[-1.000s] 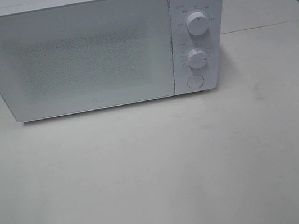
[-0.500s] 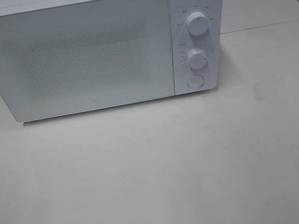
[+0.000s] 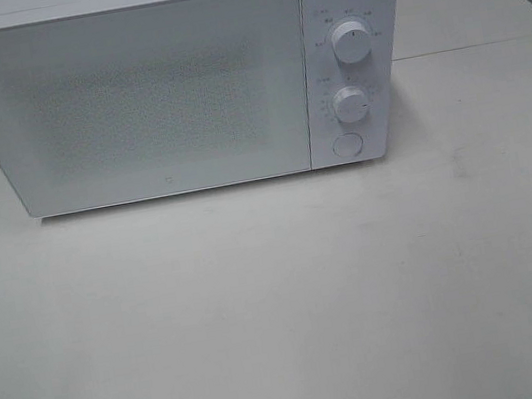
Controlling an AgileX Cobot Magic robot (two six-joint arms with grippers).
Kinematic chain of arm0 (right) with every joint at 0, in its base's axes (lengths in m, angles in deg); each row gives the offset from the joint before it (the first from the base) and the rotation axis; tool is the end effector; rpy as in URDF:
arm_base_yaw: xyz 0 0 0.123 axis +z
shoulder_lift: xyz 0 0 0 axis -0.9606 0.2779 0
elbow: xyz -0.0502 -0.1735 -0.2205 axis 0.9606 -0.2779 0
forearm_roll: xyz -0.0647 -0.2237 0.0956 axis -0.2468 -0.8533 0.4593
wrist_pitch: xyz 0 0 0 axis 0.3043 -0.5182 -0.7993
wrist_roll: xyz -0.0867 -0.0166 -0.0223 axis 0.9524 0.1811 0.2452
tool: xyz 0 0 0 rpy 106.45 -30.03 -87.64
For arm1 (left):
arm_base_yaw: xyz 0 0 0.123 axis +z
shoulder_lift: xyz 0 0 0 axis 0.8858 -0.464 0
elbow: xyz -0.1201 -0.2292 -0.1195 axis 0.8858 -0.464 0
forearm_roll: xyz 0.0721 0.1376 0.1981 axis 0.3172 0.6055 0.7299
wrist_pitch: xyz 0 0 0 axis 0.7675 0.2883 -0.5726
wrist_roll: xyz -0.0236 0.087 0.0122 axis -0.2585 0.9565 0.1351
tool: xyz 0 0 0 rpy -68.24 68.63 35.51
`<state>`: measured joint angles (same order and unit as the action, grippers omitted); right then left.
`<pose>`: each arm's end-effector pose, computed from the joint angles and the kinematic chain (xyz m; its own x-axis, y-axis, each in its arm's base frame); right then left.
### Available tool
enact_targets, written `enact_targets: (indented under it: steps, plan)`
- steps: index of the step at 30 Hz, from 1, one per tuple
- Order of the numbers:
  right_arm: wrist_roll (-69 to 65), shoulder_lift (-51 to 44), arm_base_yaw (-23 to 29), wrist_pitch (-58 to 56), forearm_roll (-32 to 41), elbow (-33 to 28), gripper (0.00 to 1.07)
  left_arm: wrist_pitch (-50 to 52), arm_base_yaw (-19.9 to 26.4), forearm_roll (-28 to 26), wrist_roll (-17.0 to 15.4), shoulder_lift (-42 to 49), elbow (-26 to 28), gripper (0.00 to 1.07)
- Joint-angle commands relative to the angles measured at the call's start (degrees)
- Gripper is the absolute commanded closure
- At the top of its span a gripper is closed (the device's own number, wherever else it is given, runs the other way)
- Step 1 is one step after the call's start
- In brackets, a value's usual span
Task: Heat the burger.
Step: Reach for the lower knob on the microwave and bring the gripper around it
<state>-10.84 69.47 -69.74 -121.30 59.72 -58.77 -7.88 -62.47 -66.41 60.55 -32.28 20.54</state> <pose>0.0334 -0.0028 0.3031 -0.3881 0.0500 -0.9203 0.0105 0.9987 0.0498 -0.0093 -0.0131 0.2832 -0.4343 0.0126 -0.9007 0.1376 0.9891 -0.0526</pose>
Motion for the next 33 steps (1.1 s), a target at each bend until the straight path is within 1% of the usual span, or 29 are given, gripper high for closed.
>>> enact_targets:
  steps: [1, 6, 10, 11, 13, 14, 15, 21, 23, 29, 31, 32, 33]
  plan:
    - [0.46, 2.92, -0.11, 5.44, -0.29, 0.46, 0.29, 0.23, 0.17, -0.63, -0.23, 1.32, -0.23, 0.06]
    - [0.46, 7.68, -0.11, 10.60, -0.29, 0.46, 0.29, 0.23, 0.17, -0.63, -0.23, 1.32, -0.23, 0.06]
    - [0.52, 13.35, -0.06, 16.50, -0.29, 0.46, 0.31, 0.23, 0.17, -0.63, -0.23, 1.32, -0.23, 0.06]
    - [0.52, 13.35, -0.06, 16.50, -0.29, 0.46, 0.31, 0.23, 0.17, -0.63, -0.23, 1.32, -0.23, 0.06]
    - [0.46, 16.73, -0.06, 20.00, -0.29, 0.46, 0.31, 0.23, 0.17, -0.63, -0.23, 1.32, -0.23, 0.06]
    - [0.46, 16.73, -0.06, 20.00, -0.29, 0.46, 0.31, 0.23, 0.17, -0.63, -0.23, 1.32, -0.23, 0.06]
    - [0.46, 19.25, -0.06, 22.40, -0.29, 0.46, 0.31, 0.23, 0.17, -0.63, -0.23, 1.32, -0.23, 0.06]
    - [0.46, 24.81, -0.06, 27.39, -0.29, 0.46, 0.31, 0.23, 0.17, -0.63, -0.23, 1.32, -0.23, 0.06]
    - [0.46, 28.42, -0.06, 30.42, -0.23, 0.46, 0.31, 0.23, 0.17, -0.63, -0.23, 1.32, -0.23, 0.06]
    - [0.46, 33.23, -0.06, 35.81, -0.29, 0.23, 0.31, 0.23, 0.17, -0.63, -0.23, 1.32, -0.23, 0.06]
    - [0.46, 35.70, -0.06, 42.46, -0.29, -2.01, 0.31, 0.23, 0.17, -0.63, -0.23, 1.32, -0.23, 0.06]
    - [0.46, 35.70, -0.06, 42.46, -0.29, -2.01, 0.31, 0.23, 0.17, -0.63, -0.23, 1.32, -0.23, 0.06]
    - [0.46, 37.30, -0.06, 47.10, -0.29, -3.84, 0.31, 0.23, 0.17, -0.63, -0.23, 1.32, -0.23, 0.06]
